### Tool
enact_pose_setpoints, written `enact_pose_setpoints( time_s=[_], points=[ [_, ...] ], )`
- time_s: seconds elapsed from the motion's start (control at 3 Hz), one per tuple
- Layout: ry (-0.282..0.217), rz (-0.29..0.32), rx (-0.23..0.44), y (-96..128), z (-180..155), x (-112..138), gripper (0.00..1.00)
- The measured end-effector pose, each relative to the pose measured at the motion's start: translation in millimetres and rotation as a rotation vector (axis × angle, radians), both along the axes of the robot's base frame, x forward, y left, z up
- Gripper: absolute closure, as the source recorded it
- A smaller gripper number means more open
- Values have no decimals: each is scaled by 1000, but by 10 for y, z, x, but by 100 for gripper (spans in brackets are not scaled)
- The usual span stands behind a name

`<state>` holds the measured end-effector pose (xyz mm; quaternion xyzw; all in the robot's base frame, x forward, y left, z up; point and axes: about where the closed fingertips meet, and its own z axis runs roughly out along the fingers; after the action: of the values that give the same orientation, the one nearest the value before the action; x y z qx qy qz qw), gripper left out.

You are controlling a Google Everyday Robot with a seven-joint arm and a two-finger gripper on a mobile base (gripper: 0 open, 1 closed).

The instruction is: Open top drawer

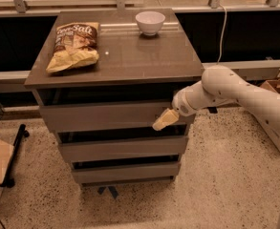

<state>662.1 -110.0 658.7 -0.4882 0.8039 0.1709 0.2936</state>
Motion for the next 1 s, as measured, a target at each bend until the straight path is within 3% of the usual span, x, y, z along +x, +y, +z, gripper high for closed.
enact_pose_setpoints(
  time_s=[1.0],
  points=[
    [12, 7, -2, 6, 74, -33, 88]
  ],
)
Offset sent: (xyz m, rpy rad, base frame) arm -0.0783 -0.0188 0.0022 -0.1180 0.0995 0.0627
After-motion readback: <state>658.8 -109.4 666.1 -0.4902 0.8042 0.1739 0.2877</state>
